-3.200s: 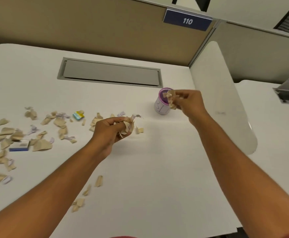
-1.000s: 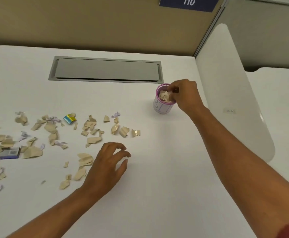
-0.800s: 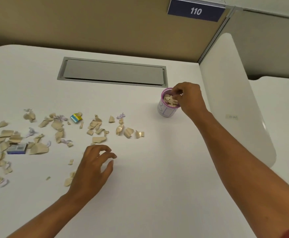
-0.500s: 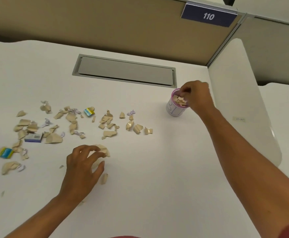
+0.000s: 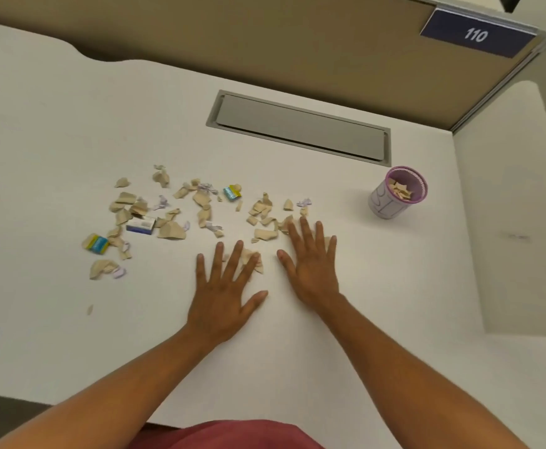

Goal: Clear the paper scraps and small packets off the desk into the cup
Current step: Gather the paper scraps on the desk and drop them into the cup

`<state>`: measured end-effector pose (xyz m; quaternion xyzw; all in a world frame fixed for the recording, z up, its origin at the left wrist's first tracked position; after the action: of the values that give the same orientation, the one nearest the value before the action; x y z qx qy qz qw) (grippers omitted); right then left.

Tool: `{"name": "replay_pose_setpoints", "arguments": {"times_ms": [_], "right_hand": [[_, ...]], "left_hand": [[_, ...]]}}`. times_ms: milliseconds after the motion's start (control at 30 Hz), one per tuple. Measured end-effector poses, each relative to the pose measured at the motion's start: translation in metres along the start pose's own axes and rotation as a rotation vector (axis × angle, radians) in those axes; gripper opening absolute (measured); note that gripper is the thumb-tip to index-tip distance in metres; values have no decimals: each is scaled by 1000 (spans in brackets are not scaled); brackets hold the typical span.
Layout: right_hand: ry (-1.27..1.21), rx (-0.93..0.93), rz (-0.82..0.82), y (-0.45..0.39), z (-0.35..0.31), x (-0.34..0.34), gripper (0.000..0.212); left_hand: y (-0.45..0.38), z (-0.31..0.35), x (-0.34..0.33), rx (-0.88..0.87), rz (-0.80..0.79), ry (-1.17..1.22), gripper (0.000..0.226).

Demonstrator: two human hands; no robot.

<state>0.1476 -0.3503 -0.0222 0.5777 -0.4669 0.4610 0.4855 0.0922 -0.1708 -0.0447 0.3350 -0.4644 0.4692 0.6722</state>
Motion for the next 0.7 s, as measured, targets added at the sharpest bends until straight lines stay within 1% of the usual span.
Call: {"name": "replay_pose_setpoints", "arguments": {"times_ms": [100, 167, 200, 300, 367, 433, 500, 533, 600, 700], "right_hand": [[-54, 93, 20, 19, -34, -10, 56], [-198, 61, 48, 30, -36, -10, 50], [-263, 45, 74, 31, -32, -5, 49], [-344, 57, 208, 17, -15, 22, 47], [-349, 25, 243, -10, 1, 36, 48], [-318, -38, 189, -40, 15, 39, 53], [-284, -71, 90, -65, 22, 34, 60], [-267, -59, 38, -73, 19, 29, 62], [-210, 29, -42, -82, 2, 20, 62], [-105, 202, -96, -74, -38, 9, 58]], "left_hand": [[-19, 7, 1, -22, -2, 31, 76], [-25, 12, 5, -85, -22, 86, 74], [-26, 12, 10, -107, -6, 138, 71], [-20, 1, 39, -124, 119, 299, 61], [-10, -13, 55, -109, 187, 304, 60], [4, -24, 56, -93, 174, 251, 72], [24, -25, 42, -130, 89, 161, 89], [35, -22, 31, -157, 40, 106, 94], [50, -18, 12, -170, -24, 11, 96], [45, -24, 1, -64, -26, -28, 89]]}}
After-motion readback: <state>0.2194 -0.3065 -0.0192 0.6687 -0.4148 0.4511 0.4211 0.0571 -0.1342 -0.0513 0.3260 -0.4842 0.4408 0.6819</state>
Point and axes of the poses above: each hand's wrist, its own y-axis away from the middle knuckle, its own x-axis out of the back of the hand, z = x × y, the point moved 10 cm from there along -y, towards the middle knuckle, and after that the axes turned 9 degrees about y, right-handed, at the moved point
